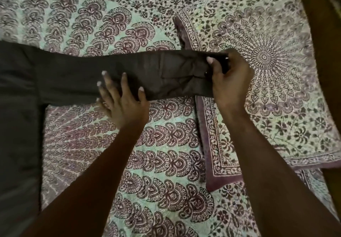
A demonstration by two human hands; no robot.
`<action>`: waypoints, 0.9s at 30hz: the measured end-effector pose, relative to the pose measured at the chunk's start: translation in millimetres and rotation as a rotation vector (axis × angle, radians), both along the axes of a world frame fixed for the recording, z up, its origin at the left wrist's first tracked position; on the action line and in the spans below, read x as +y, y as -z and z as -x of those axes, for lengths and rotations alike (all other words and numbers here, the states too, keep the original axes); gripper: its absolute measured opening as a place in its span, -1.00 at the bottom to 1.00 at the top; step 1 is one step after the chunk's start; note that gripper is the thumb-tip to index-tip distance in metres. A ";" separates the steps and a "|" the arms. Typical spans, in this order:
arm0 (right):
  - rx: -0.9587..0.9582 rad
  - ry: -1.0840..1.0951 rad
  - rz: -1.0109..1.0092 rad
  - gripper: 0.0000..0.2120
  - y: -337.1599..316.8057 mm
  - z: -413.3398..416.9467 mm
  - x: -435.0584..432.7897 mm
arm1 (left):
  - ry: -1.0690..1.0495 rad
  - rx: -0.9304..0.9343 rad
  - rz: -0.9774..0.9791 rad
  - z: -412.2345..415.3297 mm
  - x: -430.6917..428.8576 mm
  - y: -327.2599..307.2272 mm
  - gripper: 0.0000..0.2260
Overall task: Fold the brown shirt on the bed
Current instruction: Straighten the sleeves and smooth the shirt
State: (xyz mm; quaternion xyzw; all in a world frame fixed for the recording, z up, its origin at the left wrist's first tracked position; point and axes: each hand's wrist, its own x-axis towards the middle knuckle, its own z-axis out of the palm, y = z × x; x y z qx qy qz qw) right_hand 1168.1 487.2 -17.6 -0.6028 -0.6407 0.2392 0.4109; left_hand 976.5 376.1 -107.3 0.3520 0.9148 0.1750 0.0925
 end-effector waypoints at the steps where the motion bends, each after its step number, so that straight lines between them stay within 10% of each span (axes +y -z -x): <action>1: -0.041 -0.009 -0.011 -0.90 2.5 0.2 4.9 | 0.069 0.007 0.036 1.4 3.9 3.2 -0.41; 15: -0.876 -0.003 -0.065 -0.59 35.3 11.3 -14.3 | 0.358 -0.084 0.278 7.0 -0.2 49.4 -0.18; 21: -0.994 -0.711 -0.068 -0.48 62.8 52.2 -39.6 | 0.449 -0.351 0.441 32.9 9.8 29.8 -0.14; 27: -1.150 -0.436 0.289 -0.61 77.4 74.3 -45.0 | 0.343 -0.850 0.142 89.2 16.9 0.0 -0.54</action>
